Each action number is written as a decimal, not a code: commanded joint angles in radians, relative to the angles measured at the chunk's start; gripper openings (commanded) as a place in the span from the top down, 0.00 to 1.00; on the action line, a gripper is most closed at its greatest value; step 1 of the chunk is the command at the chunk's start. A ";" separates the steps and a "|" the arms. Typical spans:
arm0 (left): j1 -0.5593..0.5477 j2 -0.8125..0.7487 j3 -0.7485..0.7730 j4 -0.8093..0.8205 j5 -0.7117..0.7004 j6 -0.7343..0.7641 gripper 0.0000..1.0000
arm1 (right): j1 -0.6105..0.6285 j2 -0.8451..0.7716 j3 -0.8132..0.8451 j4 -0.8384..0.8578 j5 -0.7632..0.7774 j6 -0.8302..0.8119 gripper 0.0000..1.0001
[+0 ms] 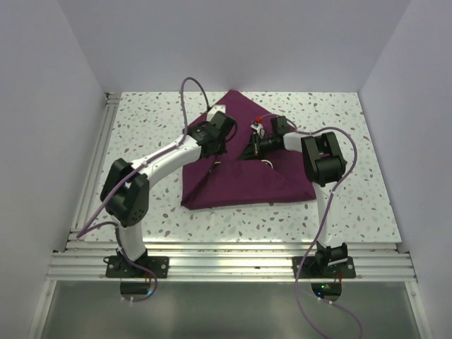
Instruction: Prepare the surgical pack
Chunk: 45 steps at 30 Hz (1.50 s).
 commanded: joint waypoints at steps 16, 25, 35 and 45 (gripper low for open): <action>-0.131 0.245 0.338 0.286 0.221 -0.148 1.00 | 0.031 0.124 -0.025 -0.074 0.107 -0.065 1.00; -0.148 0.274 0.323 0.456 0.342 -0.157 1.00 | 0.032 0.133 -0.020 -0.080 0.106 -0.065 1.00; -0.153 0.300 0.255 0.533 0.402 -0.142 0.80 | 0.032 0.133 -0.020 -0.080 0.099 -0.065 1.00; -0.153 0.193 0.132 0.610 0.456 -0.067 0.33 | 0.033 0.134 -0.022 -0.077 0.096 -0.062 1.00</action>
